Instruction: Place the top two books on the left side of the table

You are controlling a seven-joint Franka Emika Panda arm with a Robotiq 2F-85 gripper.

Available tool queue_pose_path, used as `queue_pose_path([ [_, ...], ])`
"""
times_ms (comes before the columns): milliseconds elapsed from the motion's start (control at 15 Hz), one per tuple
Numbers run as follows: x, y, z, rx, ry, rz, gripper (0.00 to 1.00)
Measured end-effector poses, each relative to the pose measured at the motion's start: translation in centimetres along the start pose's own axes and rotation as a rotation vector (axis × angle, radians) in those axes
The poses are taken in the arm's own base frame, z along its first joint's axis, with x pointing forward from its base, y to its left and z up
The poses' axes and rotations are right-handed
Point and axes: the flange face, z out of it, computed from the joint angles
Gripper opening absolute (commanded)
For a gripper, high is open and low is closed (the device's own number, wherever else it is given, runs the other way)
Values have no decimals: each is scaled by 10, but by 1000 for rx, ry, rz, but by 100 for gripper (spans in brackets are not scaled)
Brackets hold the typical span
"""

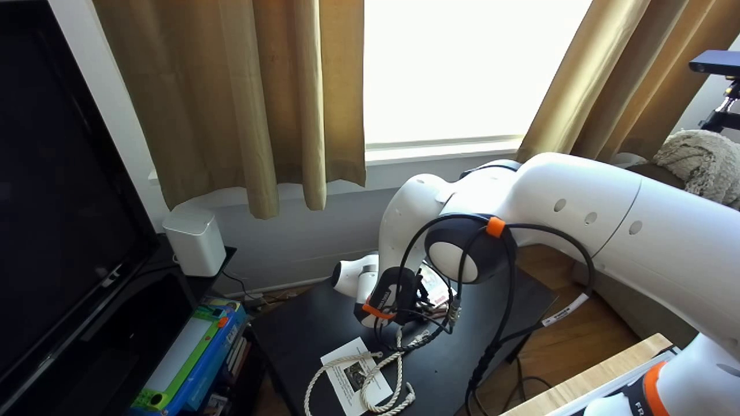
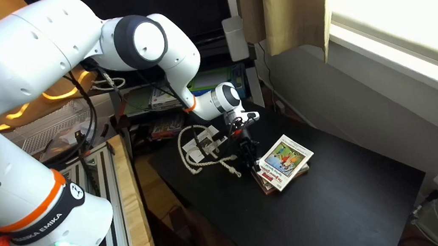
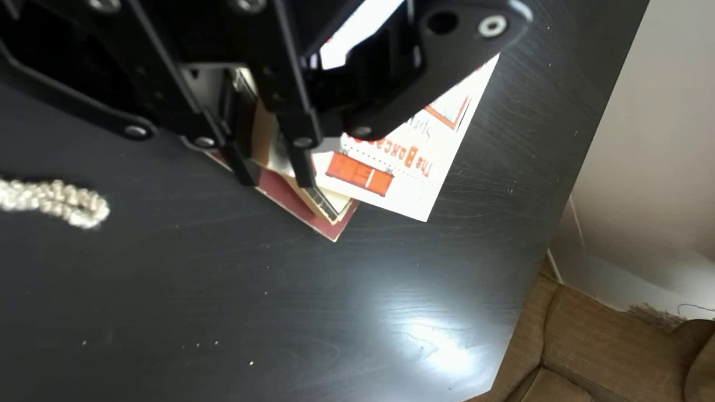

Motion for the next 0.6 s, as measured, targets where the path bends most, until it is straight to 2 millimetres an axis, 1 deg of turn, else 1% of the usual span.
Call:
queue_pose_path([
  [67, 0, 0, 0, -1, -1, -6, 1],
  [133, 0, 0, -1, -2, -2, -12, 4],
  [333, 1, 2, -3, 0, -5, -41, 3],
  [400, 2, 3, -4, 3, -5, -53, 5],
  [467, 3, 4, -6, 4, -6, -67, 29],
  [533, 5, 5, -8, 8, -4, -79, 37],
  [600, 5, 5, -10, 13, -3, -91, 9],
])
